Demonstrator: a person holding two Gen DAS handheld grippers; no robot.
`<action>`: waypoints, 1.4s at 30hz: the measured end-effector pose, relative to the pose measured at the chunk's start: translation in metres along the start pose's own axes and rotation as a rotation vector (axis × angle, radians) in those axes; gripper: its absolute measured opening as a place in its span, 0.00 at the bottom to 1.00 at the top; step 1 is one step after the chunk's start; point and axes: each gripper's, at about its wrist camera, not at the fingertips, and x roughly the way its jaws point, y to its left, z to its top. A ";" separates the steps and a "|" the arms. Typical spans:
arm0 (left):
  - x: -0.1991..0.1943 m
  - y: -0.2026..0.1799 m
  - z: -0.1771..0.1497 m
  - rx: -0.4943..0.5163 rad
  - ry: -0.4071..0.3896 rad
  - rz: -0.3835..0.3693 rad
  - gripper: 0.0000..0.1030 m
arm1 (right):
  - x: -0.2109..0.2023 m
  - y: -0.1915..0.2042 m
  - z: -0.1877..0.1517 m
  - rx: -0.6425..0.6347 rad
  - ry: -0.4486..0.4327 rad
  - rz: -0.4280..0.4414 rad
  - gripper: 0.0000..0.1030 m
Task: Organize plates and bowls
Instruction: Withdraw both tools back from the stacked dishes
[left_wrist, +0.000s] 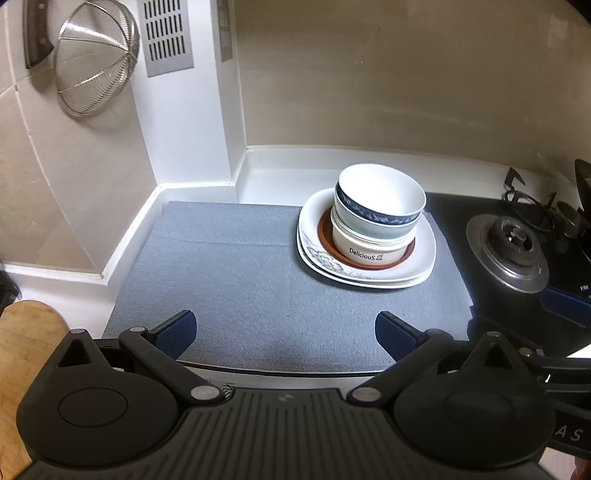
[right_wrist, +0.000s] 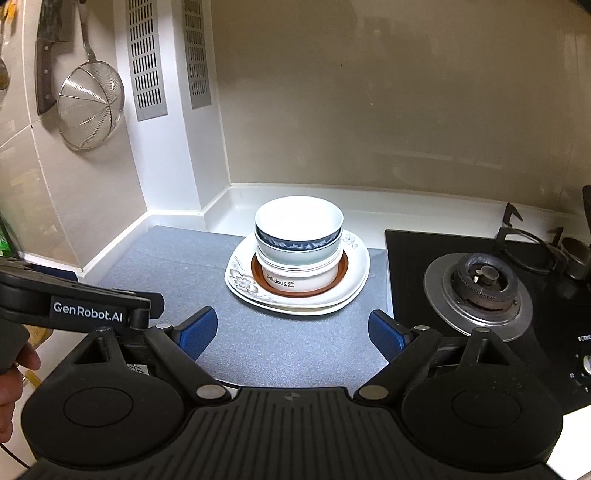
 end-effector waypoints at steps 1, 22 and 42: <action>-0.001 0.001 0.000 -0.001 -0.006 0.003 1.00 | -0.002 0.000 0.000 0.000 -0.002 -0.001 0.88; -0.001 -0.015 -0.002 0.121 -0.018 0.012 1.00 | -0.010 -0.006 -0.008 0.006 0.003 -0.073 0.90; 0.015 -0.005 0.005 0.092 0.030 -0.022 1.00 | 0.008 0.000 -0.008 -0.014 0.016 -0.118 0.93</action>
